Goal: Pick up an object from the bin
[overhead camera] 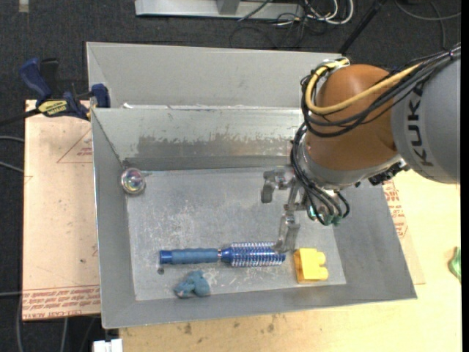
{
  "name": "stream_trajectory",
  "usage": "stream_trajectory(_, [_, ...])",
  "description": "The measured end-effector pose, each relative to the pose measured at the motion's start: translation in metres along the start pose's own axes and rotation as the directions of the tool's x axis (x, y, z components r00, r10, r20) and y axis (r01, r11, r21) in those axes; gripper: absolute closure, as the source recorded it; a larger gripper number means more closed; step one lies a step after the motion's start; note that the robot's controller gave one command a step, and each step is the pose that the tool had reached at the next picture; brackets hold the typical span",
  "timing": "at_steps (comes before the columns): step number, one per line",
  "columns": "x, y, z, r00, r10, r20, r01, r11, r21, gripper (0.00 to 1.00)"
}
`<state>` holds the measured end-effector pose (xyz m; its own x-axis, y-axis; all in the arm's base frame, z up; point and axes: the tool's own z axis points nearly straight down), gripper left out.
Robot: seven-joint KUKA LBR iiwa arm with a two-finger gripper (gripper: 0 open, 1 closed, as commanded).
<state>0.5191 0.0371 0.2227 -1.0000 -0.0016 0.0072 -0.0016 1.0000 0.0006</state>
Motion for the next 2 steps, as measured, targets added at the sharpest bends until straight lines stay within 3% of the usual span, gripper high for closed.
stream_trajectory(1, [0.019,-0.002,0.157,0.999,-0.038,0.000,0.038,0.999,0.000,0.00])
stream_trajectory(2, [0.029,0.011,0.122,1.000,-0.025,0.009,0.025,1.000,-0.001,0.00])
